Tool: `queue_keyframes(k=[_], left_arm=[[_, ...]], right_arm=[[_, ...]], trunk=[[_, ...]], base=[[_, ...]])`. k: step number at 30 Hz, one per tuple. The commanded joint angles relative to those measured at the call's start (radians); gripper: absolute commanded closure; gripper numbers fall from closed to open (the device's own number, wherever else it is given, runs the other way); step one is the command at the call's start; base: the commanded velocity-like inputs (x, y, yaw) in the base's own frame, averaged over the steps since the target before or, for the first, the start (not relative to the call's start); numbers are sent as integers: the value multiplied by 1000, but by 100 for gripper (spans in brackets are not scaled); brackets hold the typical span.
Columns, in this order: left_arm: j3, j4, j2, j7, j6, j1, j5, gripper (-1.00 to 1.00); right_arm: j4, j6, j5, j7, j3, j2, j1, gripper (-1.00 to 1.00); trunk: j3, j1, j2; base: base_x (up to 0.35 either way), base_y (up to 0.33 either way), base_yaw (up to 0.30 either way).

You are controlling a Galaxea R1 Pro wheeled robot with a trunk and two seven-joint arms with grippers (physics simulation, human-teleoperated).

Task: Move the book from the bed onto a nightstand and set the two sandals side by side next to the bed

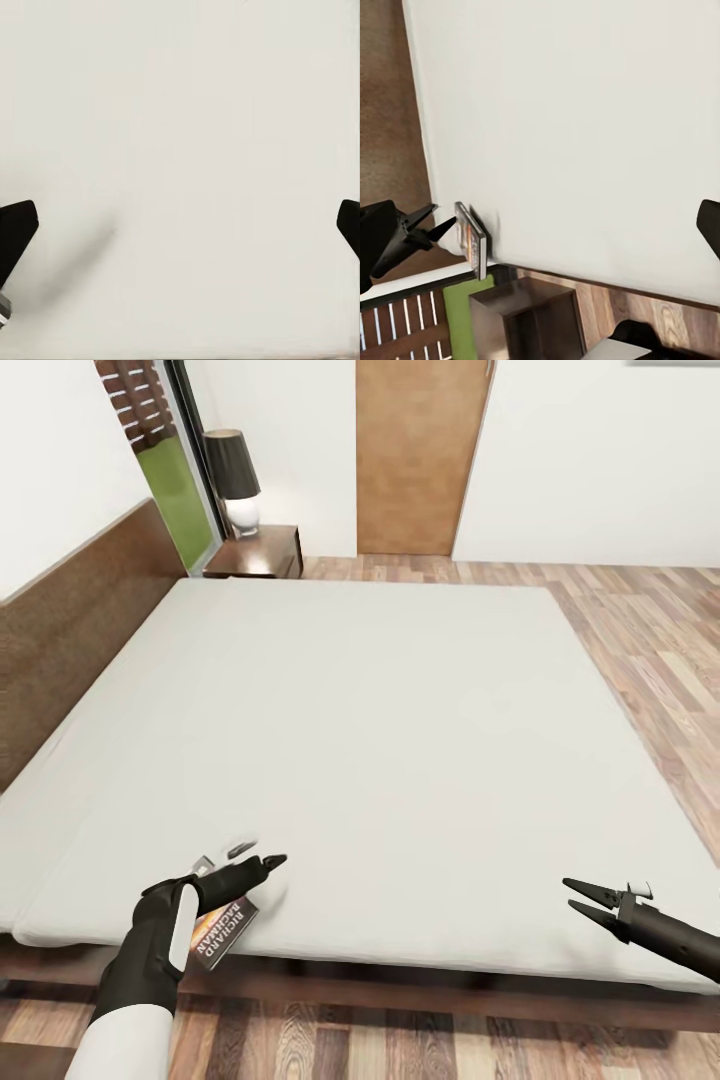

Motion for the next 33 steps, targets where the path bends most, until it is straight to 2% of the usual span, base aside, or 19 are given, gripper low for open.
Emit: queue_keyframes(k=[1,4,8,26,28,30,33], left_arm=[[4,-1,-1,-22,8,-1,3,-100],[5,-2,0,-55,8,-1,3,-100],[5,-2,1,-68,7,-1,2,-100],[3,-2,0,-73,7,-1,3,-100],[-10,-2,-1,-73,7,0,2,-100],[-42,-2,-1,-72,7,1,3,-100],[-67,-2,-1,-72,8,4,3,-100]], right_arm=[[0,7,-2,2,-1,0,0,-100],[1,7,-2,1,-1,0,0,-100],[1,7,-2,2,-1,0,0,-100],[-3,7,-2,2,-2,0,0,-100],[-5,7,-2,2,-2,-1,0,-100],[-7,7,-2,4,-4,-1,0,-100],[-3,7,-3,5,-5,-2,2,-100]], trunk=[[3,-4,7],[12,-15,28],[25,-31,56],[81,-100,182],[87,-107,196],[93,-115,210],[103,-127,231]], base=[[0,0,0],[0,0,0],[0,0,0],[0,0,0],[0,0,0],[0,0,0],[0,0,0]])
